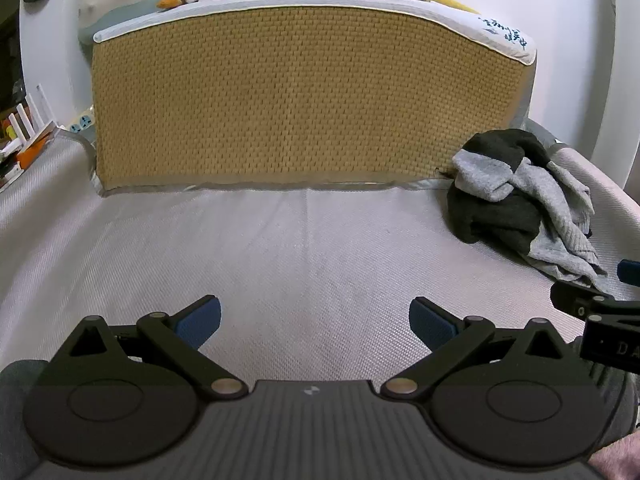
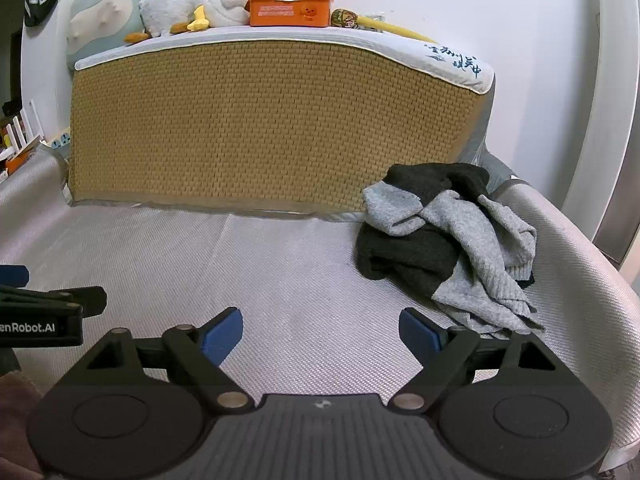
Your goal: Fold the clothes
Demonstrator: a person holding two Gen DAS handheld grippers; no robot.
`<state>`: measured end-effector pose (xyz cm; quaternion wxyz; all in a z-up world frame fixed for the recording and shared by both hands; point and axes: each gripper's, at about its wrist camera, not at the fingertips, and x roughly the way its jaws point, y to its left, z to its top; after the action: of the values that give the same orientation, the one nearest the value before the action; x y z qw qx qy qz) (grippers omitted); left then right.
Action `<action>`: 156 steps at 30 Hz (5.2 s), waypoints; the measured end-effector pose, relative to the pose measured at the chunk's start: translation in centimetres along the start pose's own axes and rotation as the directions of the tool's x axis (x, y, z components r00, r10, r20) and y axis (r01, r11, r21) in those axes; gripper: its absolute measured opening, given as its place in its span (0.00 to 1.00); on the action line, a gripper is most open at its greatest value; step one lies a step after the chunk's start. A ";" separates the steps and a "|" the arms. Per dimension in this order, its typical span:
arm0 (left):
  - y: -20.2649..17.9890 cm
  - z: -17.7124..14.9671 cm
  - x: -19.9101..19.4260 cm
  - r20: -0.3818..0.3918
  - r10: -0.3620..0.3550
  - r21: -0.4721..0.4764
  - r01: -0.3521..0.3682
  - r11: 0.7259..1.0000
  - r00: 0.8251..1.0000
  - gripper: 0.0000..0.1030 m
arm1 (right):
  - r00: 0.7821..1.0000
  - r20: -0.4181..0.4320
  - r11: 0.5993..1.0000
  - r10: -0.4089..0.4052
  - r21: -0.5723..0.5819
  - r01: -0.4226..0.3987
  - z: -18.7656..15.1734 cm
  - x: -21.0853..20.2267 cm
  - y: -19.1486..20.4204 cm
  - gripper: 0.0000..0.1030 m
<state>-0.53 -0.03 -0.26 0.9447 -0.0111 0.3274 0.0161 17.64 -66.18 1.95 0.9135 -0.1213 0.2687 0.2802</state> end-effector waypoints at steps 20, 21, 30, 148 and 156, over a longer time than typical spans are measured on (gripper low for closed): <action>0.4 0.9 0.5 0.000 0.001 0.007 -0.001 1.000 1.000 1.00 | 1.000 0.013 1.000 0.002 0.002 -0.002 0.6 1.0 -0.4 0.80; 0.4 1.1 0.6 0.002 0.001 0.007 -0.001 1.000 1.000 1.00 | 1.000 0.015 1.000 0.001 0.001 -0.001 0.7 1.0 -0.5 0.80; 0.4 2.6 1.7 0.029 -0.025 0.028 0.025 0.999 0.999 0.96 | 0.999 0.032 0.999 -0.022 0.032 0.021 1.9 2.9 -2.2 0.78; -2.8 9.9 14.9 0.024 -0.150 -0.060 0.151 0.987 0.988 0.93 | 0.987 0.160 0.999 0.024 -0.034 -0.018 11.6 21.7 -9.5 0.10; 0.8 10.9 13.1 0.065 -0.123 -0.125 0.130 0.984 0.990 0.95 | 0.969 0.126 0.970 0.211 -0.151 -0.192 11.0 19.2 -1.6 0.08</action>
<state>16.52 1.41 0.17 0.9500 -0.0925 0.2973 -0.0226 36.60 -54.78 0.39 0.8863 -0.1362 0.1946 0.3975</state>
